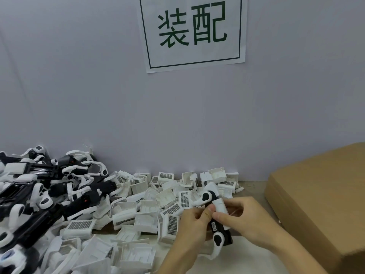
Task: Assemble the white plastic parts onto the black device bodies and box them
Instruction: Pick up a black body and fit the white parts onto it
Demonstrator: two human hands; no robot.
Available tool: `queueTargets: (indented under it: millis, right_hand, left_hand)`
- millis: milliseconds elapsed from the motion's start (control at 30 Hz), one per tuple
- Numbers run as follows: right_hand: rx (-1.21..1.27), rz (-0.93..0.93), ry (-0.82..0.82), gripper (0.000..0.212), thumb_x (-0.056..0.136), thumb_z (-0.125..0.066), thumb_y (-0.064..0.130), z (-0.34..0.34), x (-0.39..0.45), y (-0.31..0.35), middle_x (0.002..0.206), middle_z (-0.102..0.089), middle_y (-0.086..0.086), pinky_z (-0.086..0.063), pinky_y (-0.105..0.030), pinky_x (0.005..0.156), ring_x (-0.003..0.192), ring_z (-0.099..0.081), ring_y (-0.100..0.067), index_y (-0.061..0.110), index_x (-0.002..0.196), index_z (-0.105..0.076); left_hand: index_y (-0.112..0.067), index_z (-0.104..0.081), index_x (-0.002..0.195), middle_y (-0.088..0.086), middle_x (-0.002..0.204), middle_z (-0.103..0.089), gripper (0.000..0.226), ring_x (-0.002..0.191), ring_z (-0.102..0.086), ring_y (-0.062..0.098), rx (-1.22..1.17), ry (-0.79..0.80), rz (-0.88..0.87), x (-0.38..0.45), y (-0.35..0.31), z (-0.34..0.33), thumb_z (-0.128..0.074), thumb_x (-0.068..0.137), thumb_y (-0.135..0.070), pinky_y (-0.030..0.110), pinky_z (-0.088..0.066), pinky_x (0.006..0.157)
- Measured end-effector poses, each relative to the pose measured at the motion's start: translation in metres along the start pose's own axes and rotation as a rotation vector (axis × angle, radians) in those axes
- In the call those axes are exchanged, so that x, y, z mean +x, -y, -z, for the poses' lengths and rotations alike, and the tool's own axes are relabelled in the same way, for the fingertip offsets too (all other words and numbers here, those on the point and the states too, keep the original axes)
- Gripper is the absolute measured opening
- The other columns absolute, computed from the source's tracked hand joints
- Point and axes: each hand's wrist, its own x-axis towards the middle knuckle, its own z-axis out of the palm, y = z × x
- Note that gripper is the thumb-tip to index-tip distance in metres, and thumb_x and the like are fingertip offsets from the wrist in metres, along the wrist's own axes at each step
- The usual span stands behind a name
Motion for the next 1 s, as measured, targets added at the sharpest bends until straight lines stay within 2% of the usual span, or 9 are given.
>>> queueTargets:
  millis: [100,233,467,567,700,767,833,933,1000]
  right_hand:
    - [0.055,-0.043,0.009,0.016,0.090,-0.074,0.020,-0.001,0.001,-0.002,0.098,-0.078,-0.006,-0.062,-0.041,0.084,0.095,-0.075,-0.024,0.018,0.105,-0.078]
    - [0.226,-0.143,0.137,0.029,0.084,-0.075,0.016,0.018,-0.006,-0.005,0.107,-0.076,-0.014,-0.058,-0.038,0.091,0.103,-0.072,-0.030,0.010,0.112,-0.076]
    - [0.082,0.015,-0.173,0.014,0.082,-0.081,0.025,-0.020,0.005,-0.008,0.087,-0.079,-0.001,-0.060,-0.045,0.085,0.085,-0.076,-0.018,0.022,0.095,-0.081]
    - [0.224,-0.065,-0.080,0.017,0.084,-0.077,0.021,-0.007,0.003,-0.010,0.097,-0.078,-0.010,-0.060,-0.049,0.087,0.092,-0.075,-0.027,0.022,0.100,-0.081]
    - [0.286,-0.099,0.041,0.031,0.080,-0.076,0.012,0.011,-0.003,-0.016,0.107,-0.075,-0.018,-0.058,-0.052,0.091,0.102,-0.071,-0.036,0.015,0.111,-0.078]
    - [0.229,-0.070,-0.077,0.024,0.082,-0.078,0.009,0.004,-0.002,-0.015,0.098,-0.077,-0.011,-0.060,-0.048,0.086,0.097,-0.073,-0.030,0.017,0.105,-0.079]
    - [0.120,-0.013,-0.224,0.021,0.081,-0.082,0.015,-0.013,0.002,-0.013,0.090,-0.078,-0.001,-0.061,-0.033,0.077,0.089,-0.074,-0.020,0.020,0.100,-0.078]
    - [0.044,0.049,-0.330,0.027,0.078,-0.085,0.018,-0.032,0.006,-0.012,0.086,-0.077,0.006,-0.054,-0.017,0.066,0.080,-0.072,-0.006,0.020,0.101,-0.072]
    - [0.007,0.072,-0.372,0.027,0.078,-0.085,0.020,-0.032,0.008,-0.012,0.085,-0.077,0.009,-0.052,-0.013,0.066,0.079,-0.070,-0.001,0.021,0.102,-0.071]
  left_hand:
    - [0.001,-0.074,0.104,0.020,0.095,-0.077,0.031,0.089,-0.075,0.035,-0.043,-0.007,0.021,0.001,-0.001,0.004,-0.057,0.101,-0.025,0.052,-0.059,0.087]
    - [0.003,-0.073,0.102,0.020,0.092,-0.076,0.027,0.081,-0.075,0.031,-0.039,0.082,0.043,0.000,0.001,0.006,-0.059,0.100,-0.019,0.037,-0.059,0.068]
    - [0.000,-0.075,0.103,0.019,0.094,-0.077,0.029,0.086,-0.076,0.031,-0.114,-0.022,-0.023,0.003,0.002,0.005,-0.058,0.100,-0.023,0.041,-0.061,0.075]
    - [0.006,-0.073,0.104,0.025,0.099,-0.075,0.028,0.094,-0.073,0.040,-0.141,0.012,-0.008,0.002,0.000,0.007,-0.057,0.100,-0.017,0.052,-0.059,0.086]
    - [0.004,-0.074,0.099,0.024,0.096,-0.076,0.016,0.091,-0.074,0.038,-0.099,0.053,-0.002,0.000,0.001,0.006,-0.061,0.097,-0.005,0.045,-0.061,0.084]
    - [0.003,-0.075,0.098,0.022,0.095,-0.076,0.013,0.092,-0.075,0.036,-0.104,0.010,-0.020,0.000,0.002,0.003,-0.063,0.095,-0.002,0.046,-0.060,0.087]
    - [0.001,-0.076,0.095,0.021,0.094,-0.077,0.013,0.090,-0.075,0.036,-0.133,-0.081,-0.043,0.001,0.002,0.003,-0.064,0.095,-0.003,0.049,-0.059,0.088]
    - [0.003,-0.075,0.096,0.024,0.092,-0.076,0.016,0.079,-0.072,0.038,-0.244,-0.207,-0.050,0.004,0.001,0.009,-0.062,0.096,-0.007,0.054,-0.058,0.078]
    - [0.005,-0.073,0.098,0.026,0.091,-0.075,0.021,0.073,-0.068,0.035,-0.302,-0.234,-0.057,0.004,-0.001,0.010,-0.061,0.097,-0.012,0.043,-0.057,0.062]
